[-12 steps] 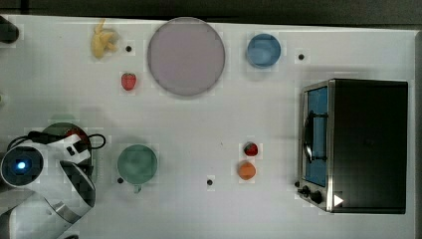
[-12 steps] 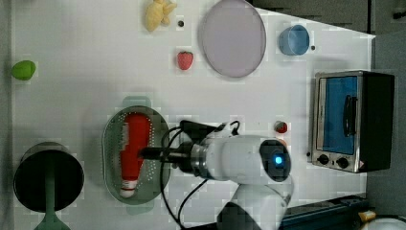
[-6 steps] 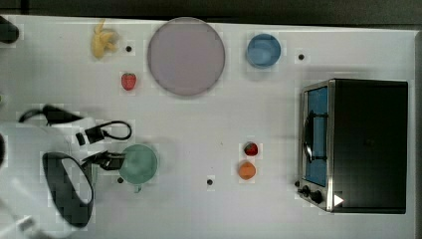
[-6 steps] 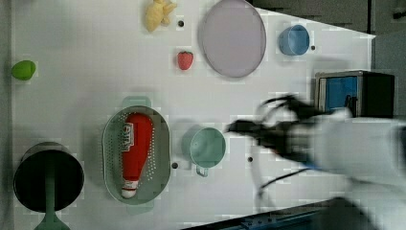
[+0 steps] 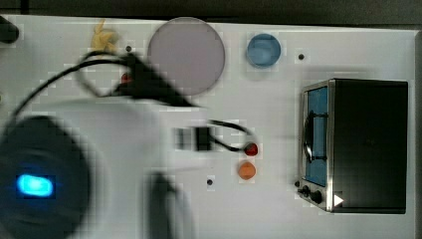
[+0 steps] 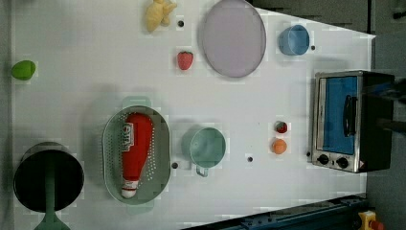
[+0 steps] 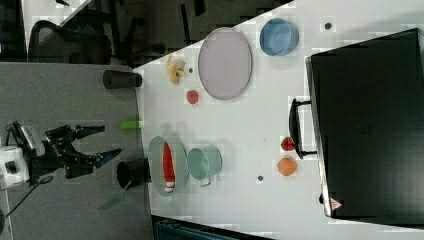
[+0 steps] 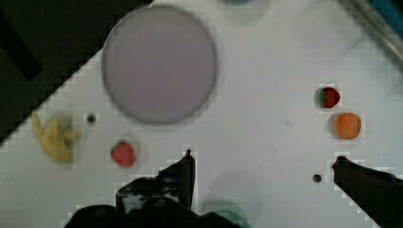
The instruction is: Pick Ketchup from the table and place it in strainer.
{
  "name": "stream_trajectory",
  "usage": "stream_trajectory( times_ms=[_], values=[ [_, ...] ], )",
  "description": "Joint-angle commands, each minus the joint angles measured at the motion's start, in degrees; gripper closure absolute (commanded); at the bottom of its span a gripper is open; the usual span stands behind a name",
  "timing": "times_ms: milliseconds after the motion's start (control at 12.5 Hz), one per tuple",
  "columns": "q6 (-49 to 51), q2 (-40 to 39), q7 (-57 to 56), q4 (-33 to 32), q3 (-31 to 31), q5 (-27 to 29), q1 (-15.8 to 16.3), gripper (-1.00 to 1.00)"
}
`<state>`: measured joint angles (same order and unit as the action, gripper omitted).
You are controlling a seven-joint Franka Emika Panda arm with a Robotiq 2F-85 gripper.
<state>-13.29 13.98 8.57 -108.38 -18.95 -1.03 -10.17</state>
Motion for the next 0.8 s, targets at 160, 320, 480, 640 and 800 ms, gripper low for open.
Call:
stream_trajectory(
  times_ms=[160, 320, 480, 640, 800],
  values=[
    [2.1, -1.0, -1.8, -1.1, 9.9, 0.9, -2.2, -1.0],
    [3.9, -1.1, -3.3, -1.0, 12.8, 0.9, -2.2, -1.0],
    [4.1, -1.7, -4.1, -1.0, 12.4, 0.9, -2.1, -1.0],
    [4.2, -1.7, -3.7, -1.0, 11.3, 0.9, -2.1, -1.0],
    [4.7, -1.6, -3.2, -1.0, 10.5, 2.0, -2.0, -1.0]
  ],
)
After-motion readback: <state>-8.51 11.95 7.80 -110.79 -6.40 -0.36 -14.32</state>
